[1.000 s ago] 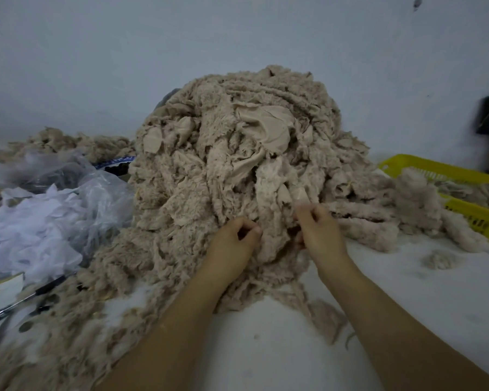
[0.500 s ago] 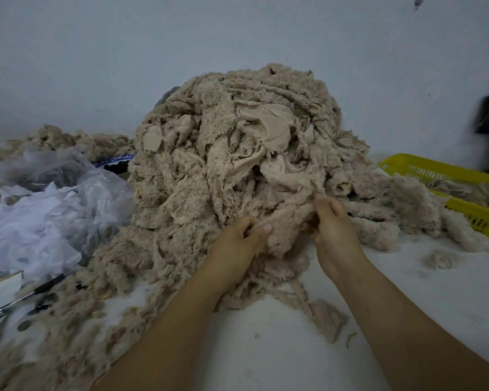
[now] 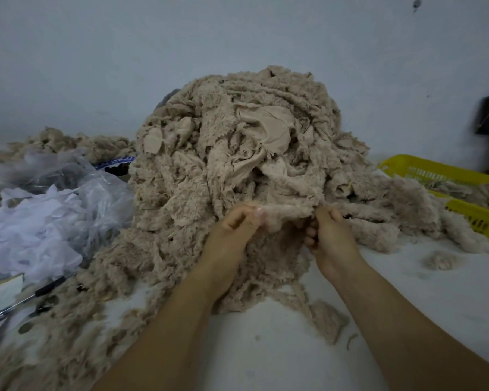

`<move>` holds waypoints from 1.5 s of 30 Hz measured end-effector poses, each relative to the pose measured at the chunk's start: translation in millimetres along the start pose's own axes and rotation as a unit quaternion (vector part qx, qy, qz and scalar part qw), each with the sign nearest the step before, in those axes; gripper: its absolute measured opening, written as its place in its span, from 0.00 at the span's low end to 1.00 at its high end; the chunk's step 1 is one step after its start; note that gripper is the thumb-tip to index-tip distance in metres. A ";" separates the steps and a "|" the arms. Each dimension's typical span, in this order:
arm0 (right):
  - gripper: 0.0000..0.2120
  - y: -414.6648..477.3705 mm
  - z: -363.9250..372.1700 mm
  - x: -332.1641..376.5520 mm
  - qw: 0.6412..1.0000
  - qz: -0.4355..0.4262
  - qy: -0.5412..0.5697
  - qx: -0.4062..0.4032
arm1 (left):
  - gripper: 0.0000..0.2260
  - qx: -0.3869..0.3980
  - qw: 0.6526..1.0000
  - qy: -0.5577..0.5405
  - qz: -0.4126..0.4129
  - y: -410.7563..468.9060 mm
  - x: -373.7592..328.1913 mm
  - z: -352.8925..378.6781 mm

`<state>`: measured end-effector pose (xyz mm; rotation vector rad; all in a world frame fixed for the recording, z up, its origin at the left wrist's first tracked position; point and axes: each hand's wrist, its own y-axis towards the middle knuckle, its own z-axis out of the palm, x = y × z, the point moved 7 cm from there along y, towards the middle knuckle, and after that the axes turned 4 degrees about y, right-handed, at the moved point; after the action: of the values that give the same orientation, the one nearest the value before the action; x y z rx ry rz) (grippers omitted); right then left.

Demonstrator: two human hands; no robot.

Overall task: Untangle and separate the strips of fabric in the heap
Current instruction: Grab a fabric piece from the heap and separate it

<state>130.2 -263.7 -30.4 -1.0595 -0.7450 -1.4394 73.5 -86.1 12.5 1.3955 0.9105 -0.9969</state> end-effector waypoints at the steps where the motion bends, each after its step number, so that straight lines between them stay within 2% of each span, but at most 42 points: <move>1: 0.08 -1.4 4.3 -1.6 1.000 0.015 0.015 0.020 | 0.16 0.024 1.000 0.009 -0.001 -1.3 -1.0 5.3; 2: 0.08 -2.8 9.7 -4.1 0.998 0.037 0.034 0.044 | 0.20 0.050 0.999 0.019 -0.011 -2.9 -0.9 11.0; 4: 0.14 -6.7 19.6 -9.6 0.989 0.089 0.068 0.094 | 0.27 0.106 0.992 0.049 -0.043 -7.0 1.9 22.4; 6: 0.18 -12.6 25.6 -11.2 0.982 0.125 0.068 0.127 | 0.30 0.123 0.989 0.058 -0.061 -10.3 3.2 26.8; 7: 0.19 -14.7 26.9 -11.3 0.979 0.135 0.068 0.136 | 0.28 0.098 0.991 0.058 -0.066 -9.4 3.0 23.7; 9: 0.20 -17.0 27.5 -9.7 0.977 0.141 0.080 0.140 | 0.23 -0.004 0.996 0.067 -0.061 -3.2 2.3 7.3; 11: 0.19 -17.5 28.8 -8.0 0.976 0.135 0.094 0.144 | 0.18 -0.113 0.987 0.101 -0.048 1.1 1.7 -14.2; 12: 0.18 -17.5 29.7 -7.3 0.975 0.130 0.097 0.149 | 0.16 -0.136 0.984 0.107 -0.036 1.7 0.6 -20.0; 13: 0.18 -17.8 31.6 -6.8 0.975 0.125 0.097 0.157 | 0.15 -0.129 0.985 0.110 -0.028 2.6 0.6 -21.2; 17: 0.17 -20.6 40.3 -7.7 0.970 0.100 0.076 0.206 | 0.17 -0.005 0.984 0.168 -0.062 3.1 14.0 -1.0; 20: 0.16 -21.9 42.6 -6.9 0.974 0.054 0.030 0.219 | 0.03 -0.006 0.989 0.119 -0.092 1.4 20.8 3.9; 23: 0.19 -35.5 52.4 -6.1 0.962 -0.005 -0.085 0.259 | 0.11 -0.083 0.983 0.060 -0.152 1.4 28.3 -9.1; 25: 0.21 -47.8 61.9 -11.2 0.933 -0.039 -0.202 0.296 | 0.15 -0.118 0.976 0.009 -0.182 2.2 31.6 -17.8; 27: 0.17 -52.2 66.6 -16.3 0.914 -0.065 -0.261 0.302 | 0.16 -0.152 0.966 -0.045 -0.204 2.7 33.4 -24.2; 29: 0.09 -49.9 66.0 -15.5 0.915 -0.089 -0.270 0.286 | 0.18 -0.187 0.954 -0.087 -0.216 3.9 36.9 -30.8; 32: 0.22 -39.6 52.4 -8.0 0.927 -0.109 -0.286 0.218 | 0.18 -0.197 0.944 -0.143 -0.221 6.3 38.9 -31.6; 34: 0.24 -36.1 49.6 -4.9 0.937 -0.100 -0.258 0.212 | 0.18 -0.206 0.937 -0.168 -0.225 5.4 39.1 -31.5; 37: 0.22 -37.3 56.2 -3.3 0.958 -0.086 -0.133 0.239 | 0.19 -0.217 0.922 -0.218 -0.233 4.9 39.8 -27.7; 40: 0.25 -39.9 62.2 -2.6 0.961 -0.111 -0.104 0.231 | 0.20 -0.229 0.908 -0.254 -0.243 7.4 44.3 -26.5; 45: 0.20 -11.6 21.6 23.1 0.990 -0.075 0.068 0.099 | 0.19 -0.242 0.876 -0.370 -0.192 9.9 44.5 -60.4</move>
<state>124.2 -251.9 0.5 -0.7591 -0.8642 -1.5134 102.0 -27.3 -25.7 0.3383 0.7714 -1.3489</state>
